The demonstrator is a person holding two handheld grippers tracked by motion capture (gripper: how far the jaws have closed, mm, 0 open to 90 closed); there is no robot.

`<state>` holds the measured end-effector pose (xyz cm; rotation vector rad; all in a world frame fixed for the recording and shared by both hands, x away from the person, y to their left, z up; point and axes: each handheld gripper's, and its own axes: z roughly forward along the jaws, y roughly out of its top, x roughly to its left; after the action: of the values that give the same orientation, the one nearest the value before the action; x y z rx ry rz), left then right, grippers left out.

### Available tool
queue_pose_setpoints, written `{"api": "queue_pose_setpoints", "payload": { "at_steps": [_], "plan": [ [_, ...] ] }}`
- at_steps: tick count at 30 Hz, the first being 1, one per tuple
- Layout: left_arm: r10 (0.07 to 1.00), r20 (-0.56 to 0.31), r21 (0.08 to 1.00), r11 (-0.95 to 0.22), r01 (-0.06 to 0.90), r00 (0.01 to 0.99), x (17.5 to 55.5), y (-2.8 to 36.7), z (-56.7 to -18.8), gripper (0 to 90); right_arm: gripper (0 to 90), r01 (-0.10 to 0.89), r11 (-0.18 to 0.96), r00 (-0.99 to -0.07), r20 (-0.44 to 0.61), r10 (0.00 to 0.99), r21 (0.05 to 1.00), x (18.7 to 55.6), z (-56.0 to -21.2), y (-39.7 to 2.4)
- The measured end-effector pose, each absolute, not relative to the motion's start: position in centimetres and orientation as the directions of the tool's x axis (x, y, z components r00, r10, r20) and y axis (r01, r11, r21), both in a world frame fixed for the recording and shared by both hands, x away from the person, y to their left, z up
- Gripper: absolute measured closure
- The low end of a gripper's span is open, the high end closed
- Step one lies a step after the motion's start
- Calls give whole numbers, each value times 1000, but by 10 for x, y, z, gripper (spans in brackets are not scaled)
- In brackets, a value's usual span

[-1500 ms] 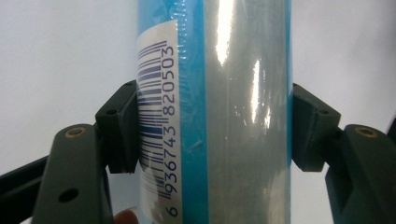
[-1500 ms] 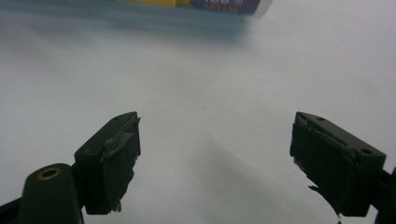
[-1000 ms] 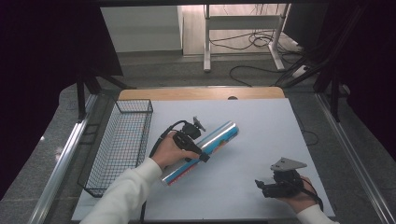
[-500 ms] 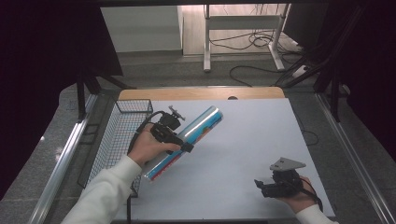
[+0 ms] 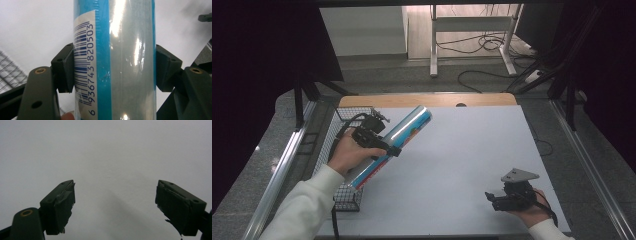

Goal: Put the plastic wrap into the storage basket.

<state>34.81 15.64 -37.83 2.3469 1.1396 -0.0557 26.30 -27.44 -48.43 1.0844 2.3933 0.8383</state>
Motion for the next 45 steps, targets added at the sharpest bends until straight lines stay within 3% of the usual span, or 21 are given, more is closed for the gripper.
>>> {"api": "queue_pose_setpoints", "payload": {
  "at_steps": [22,45],
  "plan": [
    [792,-192,381,-484,788,579,343,207,-368,319,168,545,527,-630,-95,770,652,264,-486,-274],
    [886,-192,354,-338,872,422,340,277,-390,320,168,546,533,-636,-94,766,647,267,-487,-271]
  ]
}}
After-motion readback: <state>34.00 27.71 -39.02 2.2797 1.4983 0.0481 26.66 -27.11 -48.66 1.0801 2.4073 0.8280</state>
